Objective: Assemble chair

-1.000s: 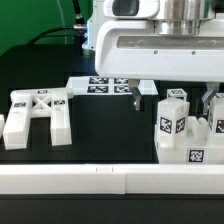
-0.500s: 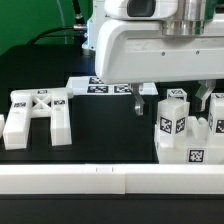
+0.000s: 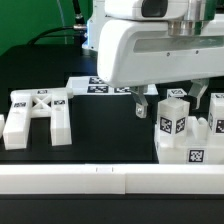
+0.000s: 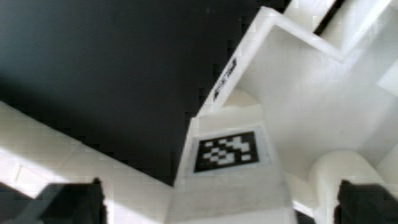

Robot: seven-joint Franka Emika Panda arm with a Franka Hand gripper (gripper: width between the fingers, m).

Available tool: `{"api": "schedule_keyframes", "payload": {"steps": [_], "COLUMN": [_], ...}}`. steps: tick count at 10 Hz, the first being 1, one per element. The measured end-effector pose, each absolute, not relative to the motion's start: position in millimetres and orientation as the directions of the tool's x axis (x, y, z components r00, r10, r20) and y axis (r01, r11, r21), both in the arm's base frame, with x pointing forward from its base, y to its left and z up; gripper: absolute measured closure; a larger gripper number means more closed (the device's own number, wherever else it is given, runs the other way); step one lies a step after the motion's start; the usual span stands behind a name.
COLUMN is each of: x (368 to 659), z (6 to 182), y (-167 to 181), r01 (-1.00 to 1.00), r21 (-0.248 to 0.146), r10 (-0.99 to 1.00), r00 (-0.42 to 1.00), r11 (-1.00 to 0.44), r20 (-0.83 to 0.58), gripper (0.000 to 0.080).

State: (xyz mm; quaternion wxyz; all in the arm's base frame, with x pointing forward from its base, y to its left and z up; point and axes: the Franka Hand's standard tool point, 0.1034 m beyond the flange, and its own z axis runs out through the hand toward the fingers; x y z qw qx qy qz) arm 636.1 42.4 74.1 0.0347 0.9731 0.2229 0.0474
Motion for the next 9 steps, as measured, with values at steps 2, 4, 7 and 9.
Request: {"api": "schedule_keyframes", "payload": {"steps": [2, 4, 7, 9], "x": [636.1, 636.5, 636.8, 637.5], "z": [74.1, 74.7, 74.7, 75.4], "y": [42.0, 42.1, 42.8, 44.9], "r01": [0.43, 0.405, 0.176, -0.007], "r21": [0.089, 0.087, 0.057, 0.037], "r10": [0.436, 0.412, 0.181, -0.003], "r00": [0.897, 0.908, 0.978, 0.994], "r11": [-0.899, -0.91, -0.983, -0.999], "r20": [0.077, 0.08, 0.1, 0.111], "gripper": [0.0376, 0.0505, 0.0505, 0.0505]}}
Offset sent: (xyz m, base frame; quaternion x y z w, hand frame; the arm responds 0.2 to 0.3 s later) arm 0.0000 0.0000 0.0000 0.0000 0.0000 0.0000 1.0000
